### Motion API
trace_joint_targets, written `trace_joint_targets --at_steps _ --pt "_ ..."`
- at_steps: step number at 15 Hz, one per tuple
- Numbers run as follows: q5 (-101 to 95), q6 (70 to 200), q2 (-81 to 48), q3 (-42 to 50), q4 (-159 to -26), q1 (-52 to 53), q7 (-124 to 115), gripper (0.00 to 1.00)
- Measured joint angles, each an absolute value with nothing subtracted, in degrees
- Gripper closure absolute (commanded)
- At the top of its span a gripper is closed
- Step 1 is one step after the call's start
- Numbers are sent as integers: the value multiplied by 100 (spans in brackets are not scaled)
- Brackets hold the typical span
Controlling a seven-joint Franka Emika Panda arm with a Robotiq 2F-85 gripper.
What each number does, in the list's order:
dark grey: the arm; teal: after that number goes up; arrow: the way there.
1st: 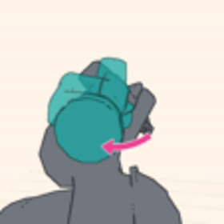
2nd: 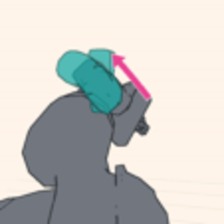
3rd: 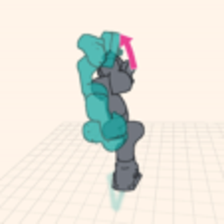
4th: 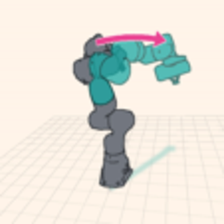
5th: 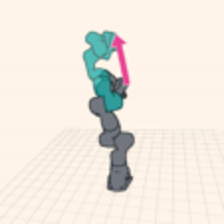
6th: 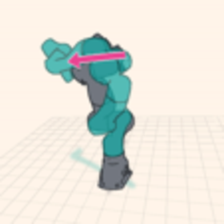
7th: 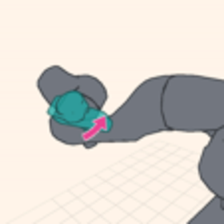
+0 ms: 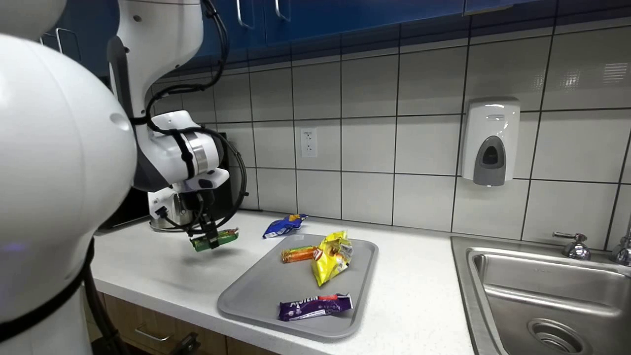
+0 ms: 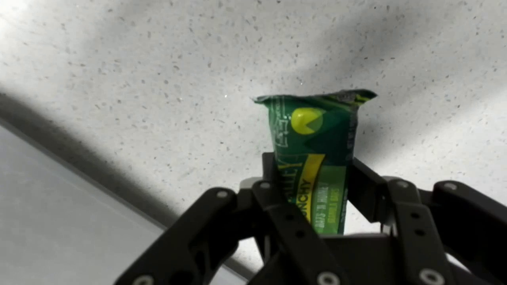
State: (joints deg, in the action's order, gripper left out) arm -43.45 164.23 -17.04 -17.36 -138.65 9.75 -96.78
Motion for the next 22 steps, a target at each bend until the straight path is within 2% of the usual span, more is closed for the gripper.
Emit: trace_joint_targets --at_steps 22 --pt "-4346 16277 -2922 -2120 -12749 1087 -8904 82"
